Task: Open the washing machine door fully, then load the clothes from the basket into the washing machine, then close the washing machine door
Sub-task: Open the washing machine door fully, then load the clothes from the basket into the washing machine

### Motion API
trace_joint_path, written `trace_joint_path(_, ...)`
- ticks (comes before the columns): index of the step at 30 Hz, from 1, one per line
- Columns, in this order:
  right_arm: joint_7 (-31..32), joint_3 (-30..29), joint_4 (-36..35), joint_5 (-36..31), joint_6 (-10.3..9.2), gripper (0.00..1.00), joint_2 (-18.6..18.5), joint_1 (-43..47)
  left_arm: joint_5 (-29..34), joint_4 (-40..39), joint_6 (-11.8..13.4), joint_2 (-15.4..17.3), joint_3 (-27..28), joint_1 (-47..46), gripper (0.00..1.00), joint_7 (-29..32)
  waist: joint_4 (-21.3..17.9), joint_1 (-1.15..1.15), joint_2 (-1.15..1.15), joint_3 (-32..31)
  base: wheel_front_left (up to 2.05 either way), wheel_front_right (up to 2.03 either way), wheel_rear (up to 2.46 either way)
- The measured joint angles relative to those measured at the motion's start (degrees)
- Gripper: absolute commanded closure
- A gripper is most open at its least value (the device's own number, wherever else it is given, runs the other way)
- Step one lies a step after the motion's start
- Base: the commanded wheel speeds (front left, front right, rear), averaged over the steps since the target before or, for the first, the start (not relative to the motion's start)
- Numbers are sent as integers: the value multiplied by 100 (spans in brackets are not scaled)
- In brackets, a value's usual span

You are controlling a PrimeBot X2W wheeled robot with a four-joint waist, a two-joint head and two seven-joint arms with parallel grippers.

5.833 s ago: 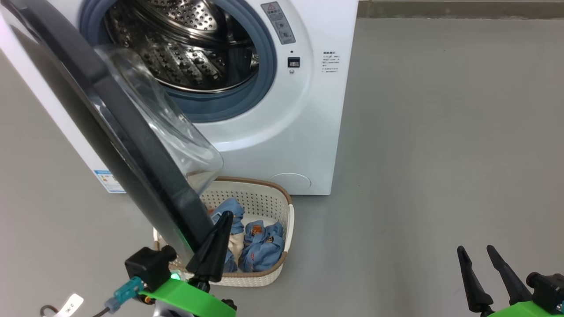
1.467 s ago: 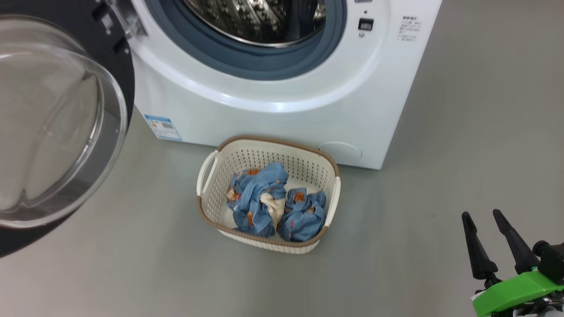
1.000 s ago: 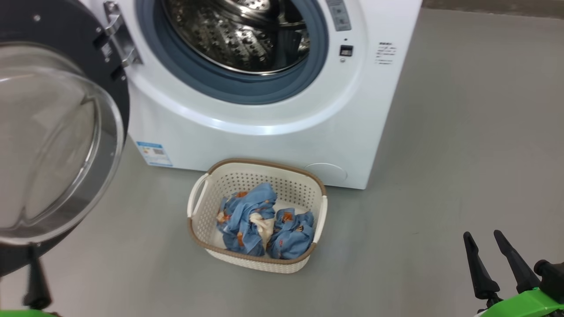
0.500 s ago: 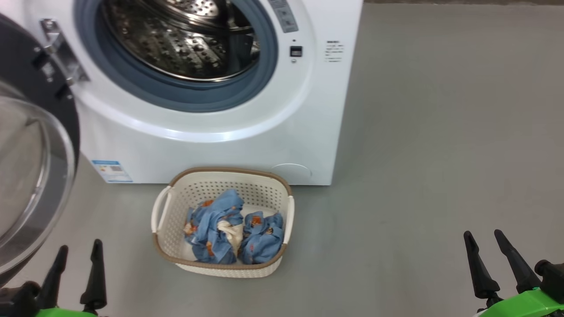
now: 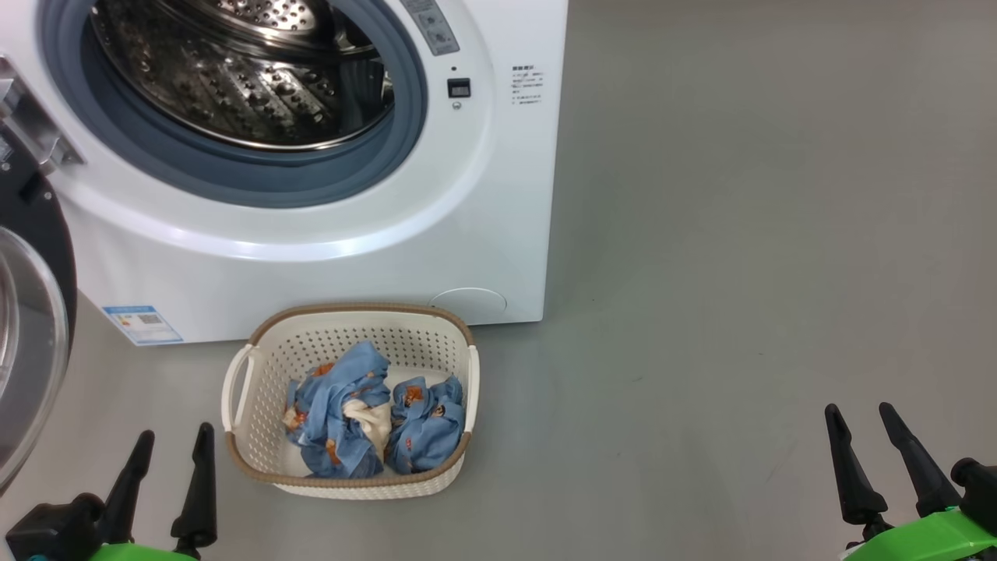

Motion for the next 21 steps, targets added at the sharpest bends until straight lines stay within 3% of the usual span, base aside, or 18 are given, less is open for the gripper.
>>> trace_joint_path(16,0,-34,4,0,0,0,5,2,-477,207,0,14,-168,2,0,0,-24,0,0,-123,0,-1,0)
trace_joint_path(21,-1,-33,3,0,0,0,4,4,-590,220,0,118,-269,0,0,0,8,0,0,-109,20,-73,54)
